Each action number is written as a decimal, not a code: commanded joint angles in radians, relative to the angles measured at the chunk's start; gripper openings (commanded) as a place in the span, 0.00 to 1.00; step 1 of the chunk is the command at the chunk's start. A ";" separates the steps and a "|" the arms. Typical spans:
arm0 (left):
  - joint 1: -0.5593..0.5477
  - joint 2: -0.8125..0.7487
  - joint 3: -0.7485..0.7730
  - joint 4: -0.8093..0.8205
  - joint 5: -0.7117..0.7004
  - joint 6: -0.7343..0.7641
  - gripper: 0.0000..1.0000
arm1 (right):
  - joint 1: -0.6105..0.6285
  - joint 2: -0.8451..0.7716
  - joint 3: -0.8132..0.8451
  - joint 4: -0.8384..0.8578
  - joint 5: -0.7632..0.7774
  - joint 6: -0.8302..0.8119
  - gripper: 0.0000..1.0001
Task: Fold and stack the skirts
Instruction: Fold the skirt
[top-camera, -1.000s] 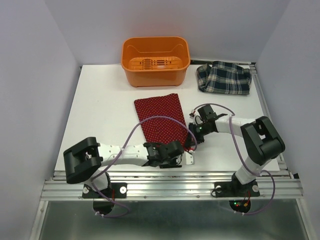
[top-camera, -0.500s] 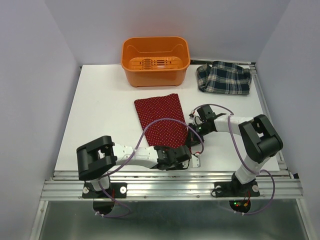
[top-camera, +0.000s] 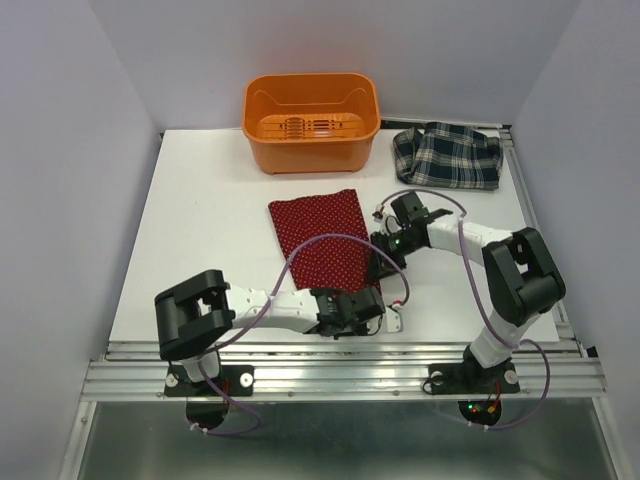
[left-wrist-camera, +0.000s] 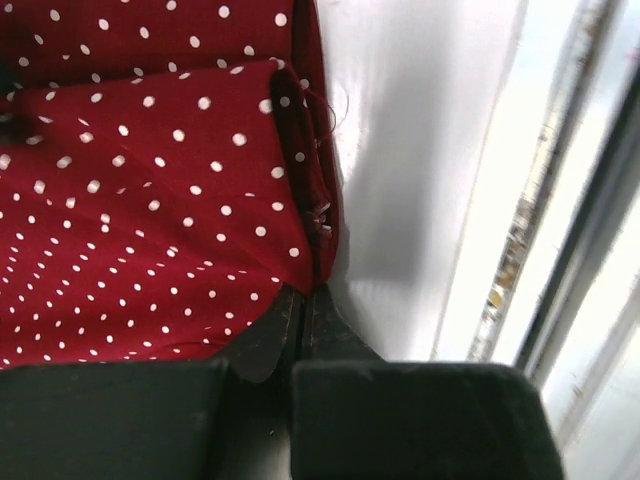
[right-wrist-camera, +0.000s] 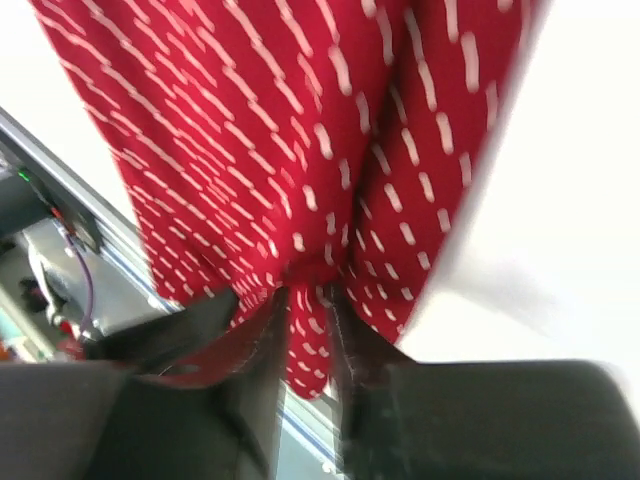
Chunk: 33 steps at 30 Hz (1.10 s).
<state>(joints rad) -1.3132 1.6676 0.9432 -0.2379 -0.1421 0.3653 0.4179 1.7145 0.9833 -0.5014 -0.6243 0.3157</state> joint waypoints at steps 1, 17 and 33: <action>-0.004 -0.124 0.028 -0.092 0.157 0.020 0.00 | -0.033 -0.016 0.190 -0.141 0.063 -0.153 0.41; 0.012 -0.181 0.238 -0.328 0.571 0.034 0.00 | 0.001 0.399 0.730 -0.163 -0.146 -0.397 0.53; 0.296 -0.097 0.402 -0.471 0.658 0.185 0.00 | 0.073 0.468 0.508 -0.072 -0.124 -0.506 0.34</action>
<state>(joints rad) -1.0927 1.5478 1.2770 -0.6563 0.4961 0.4545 0.4789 2.1918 1.5505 -0.5465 -0.7811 -0.1375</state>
